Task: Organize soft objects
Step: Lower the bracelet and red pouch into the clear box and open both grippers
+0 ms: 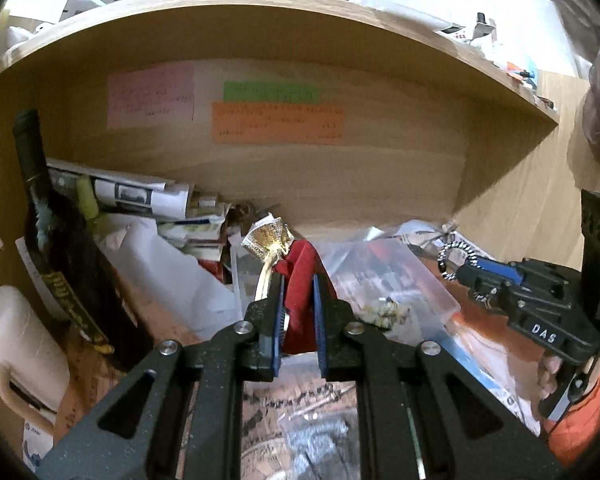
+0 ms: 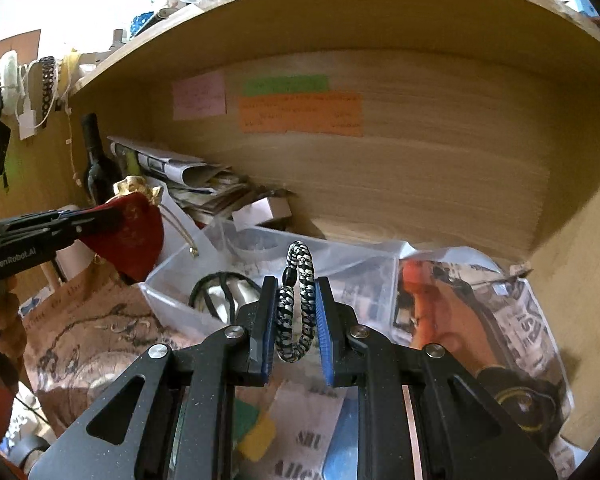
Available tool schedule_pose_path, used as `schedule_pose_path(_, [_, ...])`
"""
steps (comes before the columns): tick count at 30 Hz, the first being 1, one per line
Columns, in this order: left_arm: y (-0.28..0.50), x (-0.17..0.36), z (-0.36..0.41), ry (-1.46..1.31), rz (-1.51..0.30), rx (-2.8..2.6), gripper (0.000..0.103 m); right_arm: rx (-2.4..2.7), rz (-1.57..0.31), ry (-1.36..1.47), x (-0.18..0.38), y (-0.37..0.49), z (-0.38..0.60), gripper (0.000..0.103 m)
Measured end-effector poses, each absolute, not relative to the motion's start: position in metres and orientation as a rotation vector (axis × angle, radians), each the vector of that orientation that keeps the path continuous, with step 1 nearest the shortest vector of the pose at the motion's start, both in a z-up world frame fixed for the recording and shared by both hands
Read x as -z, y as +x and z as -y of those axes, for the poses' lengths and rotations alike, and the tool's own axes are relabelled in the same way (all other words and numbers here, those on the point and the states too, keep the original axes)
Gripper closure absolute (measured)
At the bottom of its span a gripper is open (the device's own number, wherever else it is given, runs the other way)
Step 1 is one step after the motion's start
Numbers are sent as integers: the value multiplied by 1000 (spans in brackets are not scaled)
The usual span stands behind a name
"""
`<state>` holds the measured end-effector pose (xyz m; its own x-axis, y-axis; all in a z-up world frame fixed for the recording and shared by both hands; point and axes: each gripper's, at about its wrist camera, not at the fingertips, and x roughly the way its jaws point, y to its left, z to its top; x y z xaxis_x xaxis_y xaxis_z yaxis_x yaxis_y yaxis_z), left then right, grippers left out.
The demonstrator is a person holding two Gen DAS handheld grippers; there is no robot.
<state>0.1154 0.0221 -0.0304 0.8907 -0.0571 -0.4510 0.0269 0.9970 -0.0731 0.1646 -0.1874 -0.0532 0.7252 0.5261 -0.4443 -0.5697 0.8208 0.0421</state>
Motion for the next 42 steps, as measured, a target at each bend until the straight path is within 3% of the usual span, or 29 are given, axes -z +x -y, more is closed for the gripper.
schedule_pose_path(22, [213, 92, 12, -34, -705, 101, 90, -571, -663, -152, 107, 236, 152, 86])
schedule_pose_path(29, [227, 109, 7, -64, -784, 96, 86, -542, -670, -173, 112, 239, 153, 59])
schedule_pose_path(31, [226, 109, 4, -72, -787, 95, 80, -535, -663, -176, 110, 238, 154, 53])
schedule_pose_path(37, [211, 96, -5, -102, -741, 86, 50, -546, -639, -164, 102, 233, 157, 24])
schedule_pose_path(40, [200, 84, -8, -94, -704, 81, 46, -544, -622, -159, 96, 229, 160, 23])
schedule_pose_path(42, [191, 76, -9, -85, -678, 80, 38, -546, -605, -155, 90, 224, 162, 23])
